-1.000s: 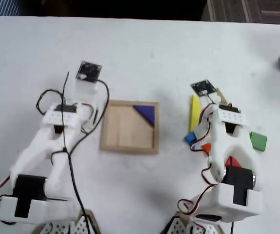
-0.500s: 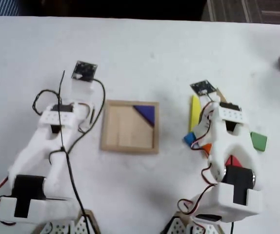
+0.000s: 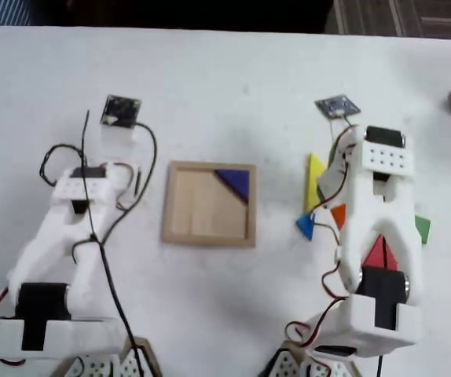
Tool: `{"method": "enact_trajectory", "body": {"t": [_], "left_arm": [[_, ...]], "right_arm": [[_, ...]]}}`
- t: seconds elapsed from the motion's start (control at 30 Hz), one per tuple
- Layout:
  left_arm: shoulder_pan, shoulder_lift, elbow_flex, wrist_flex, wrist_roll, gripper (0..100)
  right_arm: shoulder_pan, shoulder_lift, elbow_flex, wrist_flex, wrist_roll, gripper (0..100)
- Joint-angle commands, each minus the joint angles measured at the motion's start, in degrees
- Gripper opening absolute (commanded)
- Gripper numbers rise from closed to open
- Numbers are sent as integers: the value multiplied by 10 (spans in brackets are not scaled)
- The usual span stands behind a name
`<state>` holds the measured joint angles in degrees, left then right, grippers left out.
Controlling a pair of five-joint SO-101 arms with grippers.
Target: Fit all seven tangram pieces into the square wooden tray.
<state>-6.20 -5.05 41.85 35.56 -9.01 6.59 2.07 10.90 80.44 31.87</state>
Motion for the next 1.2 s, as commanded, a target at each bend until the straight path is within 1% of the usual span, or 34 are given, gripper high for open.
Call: {"method": "enact_trajectory", "body": {"t": [0.0, 0.17, 0.43, 0.57, 0.83, 1.0, 1.17], "left_arm": [[-21, -3, -34, -8, 4, 28], [-34, -7, -33, -15, 4, 28], [-44, -7, -39, -16, 4, 28], [-44, -4, -42, -15, 4, 28], [-44, -4, -42, -15, 4, 28], [-44, -4, -43, -15, 4, 28], [-44, -4, -44, -15, 4, 28]], "right_arm": [[-50, -7, -45, 29, -7, 56], [-137, -7, -53, 28, -7, 56], [-282, -1, -50, -35, -8, 56], [-339, 0, -48, -77, -8, 56], [-387, 90, -52, -162, -8, 56], [-391, 135, -54, -206, -7, 56], [-391, 151, -63, -213, -4, 57]]}}
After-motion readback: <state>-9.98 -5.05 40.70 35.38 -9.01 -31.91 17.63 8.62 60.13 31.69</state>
